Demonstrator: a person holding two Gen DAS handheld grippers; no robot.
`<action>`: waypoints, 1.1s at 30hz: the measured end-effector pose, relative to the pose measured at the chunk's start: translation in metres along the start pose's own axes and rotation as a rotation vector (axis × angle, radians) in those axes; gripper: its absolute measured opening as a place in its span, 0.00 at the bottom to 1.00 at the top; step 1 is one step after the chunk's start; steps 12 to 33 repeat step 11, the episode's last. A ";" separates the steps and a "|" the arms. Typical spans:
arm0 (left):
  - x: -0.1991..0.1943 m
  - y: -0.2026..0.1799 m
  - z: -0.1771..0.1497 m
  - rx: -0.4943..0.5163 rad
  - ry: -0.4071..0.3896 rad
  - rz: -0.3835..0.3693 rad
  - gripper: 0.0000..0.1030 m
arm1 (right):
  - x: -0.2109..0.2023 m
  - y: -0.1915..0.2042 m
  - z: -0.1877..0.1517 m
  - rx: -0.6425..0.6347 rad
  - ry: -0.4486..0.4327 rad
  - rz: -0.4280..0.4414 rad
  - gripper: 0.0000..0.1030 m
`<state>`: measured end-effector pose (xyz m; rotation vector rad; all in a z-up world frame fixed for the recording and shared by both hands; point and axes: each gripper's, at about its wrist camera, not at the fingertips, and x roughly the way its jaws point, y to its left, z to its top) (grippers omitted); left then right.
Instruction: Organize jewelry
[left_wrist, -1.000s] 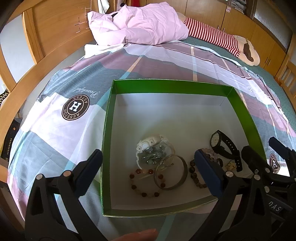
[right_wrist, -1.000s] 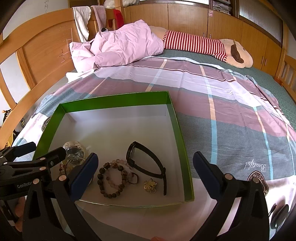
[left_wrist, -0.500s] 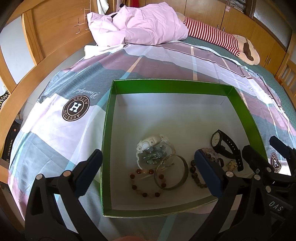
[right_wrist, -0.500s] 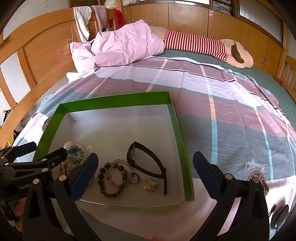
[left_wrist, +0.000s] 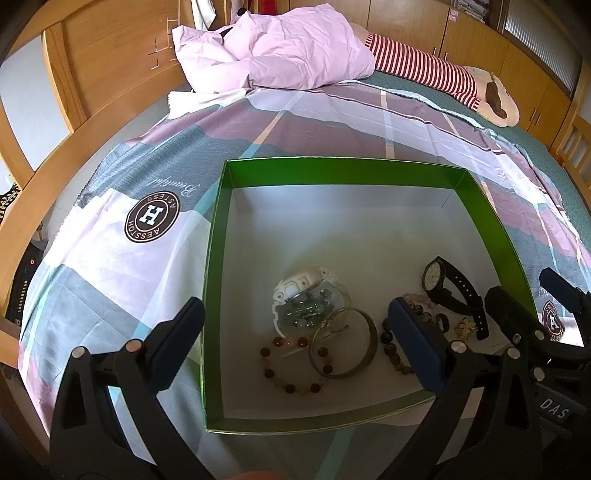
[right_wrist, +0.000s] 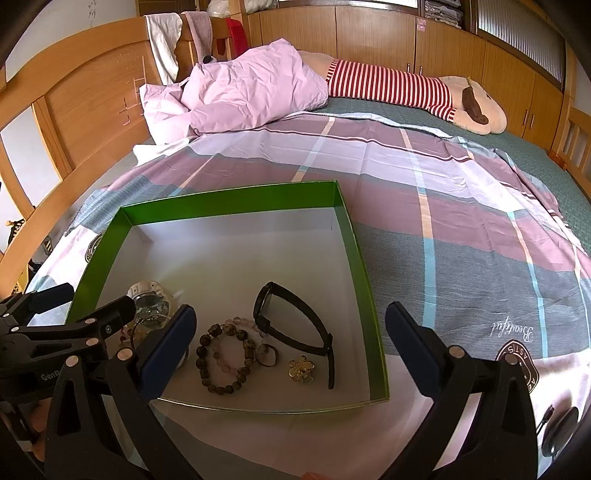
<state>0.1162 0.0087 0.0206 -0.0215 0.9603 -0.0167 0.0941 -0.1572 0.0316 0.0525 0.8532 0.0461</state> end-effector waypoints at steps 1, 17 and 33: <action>0.000 0.000 0.000 0.001 0.000 0.000 0.96 | 0.000 0.000 0.000 0.001 0.001 0.001 0.97; 0.000 0.001 0.000 -0.001 -0.002 -0.015 0.96 | -0.006 -0.003 0.001 0.021 -0.035 -0.016 0.97; 0.000 0.001 0.000 -0.001 -0.002 -0.015 0.96 | -0.006 -0.003 0.001 0.021 -0.035 -0.016 0.97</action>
